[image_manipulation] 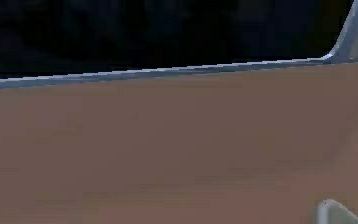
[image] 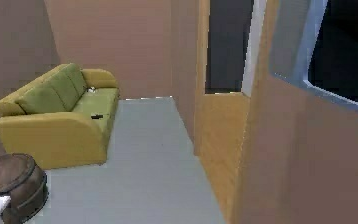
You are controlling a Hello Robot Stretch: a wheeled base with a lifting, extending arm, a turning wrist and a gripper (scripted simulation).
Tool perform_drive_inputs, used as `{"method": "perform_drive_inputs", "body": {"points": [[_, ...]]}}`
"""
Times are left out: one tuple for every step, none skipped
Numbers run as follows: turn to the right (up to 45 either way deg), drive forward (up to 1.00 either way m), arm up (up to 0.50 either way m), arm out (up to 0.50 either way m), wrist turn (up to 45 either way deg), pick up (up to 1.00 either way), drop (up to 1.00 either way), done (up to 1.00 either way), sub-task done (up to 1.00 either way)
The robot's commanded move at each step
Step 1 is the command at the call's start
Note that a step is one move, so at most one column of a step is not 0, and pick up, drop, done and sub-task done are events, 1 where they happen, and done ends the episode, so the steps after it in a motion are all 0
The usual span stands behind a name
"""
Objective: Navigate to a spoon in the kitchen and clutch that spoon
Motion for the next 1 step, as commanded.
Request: {"method": "perform_drive_inputs", "body": {"points": [[0.0, 0.85, 0.0, 0.0, 0.0, 0.0, 0.0, 0.0, 0.0]]}}
